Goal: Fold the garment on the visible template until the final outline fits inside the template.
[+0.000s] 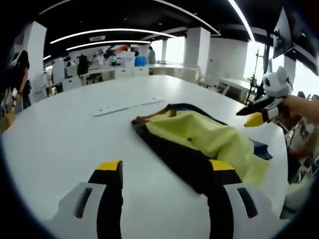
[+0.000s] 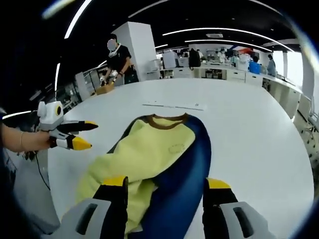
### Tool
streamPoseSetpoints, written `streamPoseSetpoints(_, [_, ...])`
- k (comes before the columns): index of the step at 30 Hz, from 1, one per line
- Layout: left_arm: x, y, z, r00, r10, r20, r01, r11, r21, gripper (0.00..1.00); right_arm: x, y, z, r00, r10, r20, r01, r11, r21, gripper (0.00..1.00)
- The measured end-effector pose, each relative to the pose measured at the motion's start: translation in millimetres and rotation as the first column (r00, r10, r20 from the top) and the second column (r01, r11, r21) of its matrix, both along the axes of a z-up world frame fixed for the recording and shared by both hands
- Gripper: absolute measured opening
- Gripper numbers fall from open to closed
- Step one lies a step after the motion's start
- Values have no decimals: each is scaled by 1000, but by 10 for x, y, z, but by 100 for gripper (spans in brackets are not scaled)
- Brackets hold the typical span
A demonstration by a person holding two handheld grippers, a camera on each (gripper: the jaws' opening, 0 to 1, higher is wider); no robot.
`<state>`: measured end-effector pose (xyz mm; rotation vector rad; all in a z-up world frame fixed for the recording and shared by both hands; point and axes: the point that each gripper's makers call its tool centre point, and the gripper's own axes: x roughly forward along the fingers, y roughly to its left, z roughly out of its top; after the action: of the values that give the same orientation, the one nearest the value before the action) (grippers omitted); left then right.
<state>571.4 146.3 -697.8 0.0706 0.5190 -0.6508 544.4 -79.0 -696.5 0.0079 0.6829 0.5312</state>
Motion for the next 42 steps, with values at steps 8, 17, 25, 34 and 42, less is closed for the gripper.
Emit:
streamPoseSetpoints(8, [-204,-55,-251,999,-16,-36,17,999,31,54,-243,-54,-145,1000,3,-25,-3,999,-32,59])
streamPoseSetpoints(17, [-308,-129,-357,998,-49,-39,50,998,48,41,-472,-187,-336,997,-54,-48,52,998,-47,56])
streamPoseSetpoints(25, [-389,-244,-472,993,-96,-68,100,994,51,22,-713,-269,-485,995,-69,-78,62,994,-95,46])
streamPoseSetpoints(34, [-350,-331,-511,990,-68,-124,67,998,-12,13,-876,-380,-521,993,-100,-59,89,982,-170,33])
streamPoseSetpoints(42, [-339,-393,-527,984,-64,-169,55,997,-62,1,-918,-455,-555,993,-117,-36,105,966,-235,15])
